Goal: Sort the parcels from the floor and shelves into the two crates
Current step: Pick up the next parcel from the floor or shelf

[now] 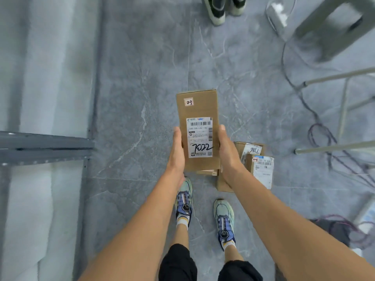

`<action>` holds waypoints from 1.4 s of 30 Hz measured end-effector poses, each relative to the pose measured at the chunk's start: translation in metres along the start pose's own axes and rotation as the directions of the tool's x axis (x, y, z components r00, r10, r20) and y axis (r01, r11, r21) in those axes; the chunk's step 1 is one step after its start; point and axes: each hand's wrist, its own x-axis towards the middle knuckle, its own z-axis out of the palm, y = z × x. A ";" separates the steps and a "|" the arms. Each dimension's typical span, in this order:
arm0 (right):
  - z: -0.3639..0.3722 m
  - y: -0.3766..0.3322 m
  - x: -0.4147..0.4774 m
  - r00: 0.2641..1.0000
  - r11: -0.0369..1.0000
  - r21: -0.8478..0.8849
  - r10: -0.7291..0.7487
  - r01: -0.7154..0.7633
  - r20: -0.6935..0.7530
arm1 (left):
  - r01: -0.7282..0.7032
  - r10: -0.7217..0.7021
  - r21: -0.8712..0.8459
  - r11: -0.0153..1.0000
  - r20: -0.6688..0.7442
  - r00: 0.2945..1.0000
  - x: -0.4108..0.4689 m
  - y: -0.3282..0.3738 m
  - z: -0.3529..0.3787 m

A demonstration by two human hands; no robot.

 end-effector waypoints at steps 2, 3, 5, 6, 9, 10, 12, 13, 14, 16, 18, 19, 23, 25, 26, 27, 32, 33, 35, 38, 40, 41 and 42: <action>0.008 -0.043 -0.033 0.996 0.996 -0.022 -0.086 0.086 0.029 | -0.076 0.075 -0.033 0.997 -0.015 0.997 -0.035 0.038 -0.006; 0.012 -0.064 -0.051 0.991 0.992 -0.028 -0.122 0.124 0.048 | -0.114 0.113 -0.038 0.993 -0.029 0.993 -0.053 0.055 -0.008; 0.018 -0.103 -0.084 0.973 0.974 -0.050 -0.214 0.219 0.092 | -0.202 0.199 -0.044 0.978 -0.062 0.978 -0.086 0.088 -0.014; 0.021 -0.121 -0.101 0.961 0.963 -0.054 -0.258 0.264 0.104 | -0.239 0.234 -0.056 0.969 -0.078 0.969 -0.105 0.104 -0.016; 0.025 -0.171 -0.155 0.911 0.918 -0.049 -0.382 0.393 0.152 | -0.340 0.328 -0.090 0.936 -0.121 0.937 -0.162 0.150 -0.026; 0.027 -0.187 -0.173 0.892 0.900 -0.055 -0.417 0.432 0.175 | -0.367 0.353 -0.105 0.924 -0.134 0.926 -0.183 0.165 -0.029; 0.030 -0.217 -0.212 0.847 0.863 -0.054 -0.480 0.503 0.229 | -0.420 0.400 -0.120 0.899 -0.161 0.902 -0.226 0.190 -0.036; 0.033 -0.234 -0.233 0.818 0.838 -0.048 -0.516 0.544 0.254 | -0.464 0.443 -0.106 0.880 -0.173 0.880 -0.248 0.204 -0.040; 0.036 -0.248 -0.253 0.794 0.820 -0.039 -0.540 0.571 0.278 | -0.502 0.481 -0.096 0.859 -0.182 0.858 -0.270 0.216 -0.044; 0.043 -0.273 -0.289 0.742 0.779 -0.031 -0.583 0.626 0.330 | -0.564 0.537 -0.083 0.822 -0.217 0.815 -0.314 0.237 -0.052; 0.051 -0.292 -0.326 0.678 0.728 -0.009 -0.634 0.686 0.372 | -0.610 0.576 -0.072 0.789 -0.260 0.775 -0.354 0.252 -0.061; 0.056 -0.301 -0.343 0.649 0.707 0.010 -0.654 0.707 0.389 | -0.638 0.596 -0.070 0.767 -0.291 0.749 -0.375 0.259 -0.067; 0.080 -0.322 -0.405 0.571 0.661 0.044 -0.679 0.749 0.462 | -0.710 0.650 -0.069 0.701 -0.348 0.676 -0.451 0.271 -0.091; 0.094 -0.326 -0.434 0.544 0.645 0.053 -0.683 0.762 0.487 | -0.743 0.669 -0.048 0.668 -0.398 0.627 -0.483 0.270 -0.104; 0.101 -0.326 -0.448 0.530 0.640 0.061 -0.682 0.766 0.504 | -0.758 0.677 -0.034 0.652 -0.424 0.601 -0.500 0.268 -0.111; 0.110 -0.326 -0.463 0.509 0.631 0.076 -0.684 0.772 0.523 | -0.774 0.685 -0.022 0.633 -0.451 0.573 -0.514 0.265 -0.118; 0.153 -0.309 -0.536 0.391 0.577 0.124 -0.681 0.807 0.619 | -0.811 0.672 0.025 0.584 -0.574 0.467 -0.586 0.237 -0.157; 0.161 -0.303 -0.551 0.372 0.572 0.139 -0.680 0.809 0.632 | -0.815 0.661 0.023 0.578 -0.599 0.452 -0.601 0.230 -0.165; 0.178 -0.286 -0.579 0.328 0.564 0.163 -0.664 0.809 0.672 | -0.826 0.643 0.008 0.564 -0.631 0.433 -0.632 0.211 -0.180; 0.202 -0.255 -0.623 0.260 0.555 0.198 -0.636 0.808 0.726 | -0.848 0.623 0.030 0.530 -0.692 0.365 -0.678 0.175 -0.204; 0.217 -0.230 -0.654 0.229 0.572 0.202 -0.592 0.795 0.773 | -0.849 0.592 0.056 0.525 -0.741 0.317 -0.709 0.146 -0.218; 0.223 -0.217 -0.670 0.218 0.582 0.197 -0.565 0.789 0.796 | -0.844 0.571 0.068 0.532 -0.765 0.298 -0.723 0.130 -0.226; 0.229 -0.202 -0.685 0.206 0.587 0.190 -0.541 0.787 0.815 | -0.842 0.548 0.075 0.535 -0.789 0.278 -0.738 0.114 -0.233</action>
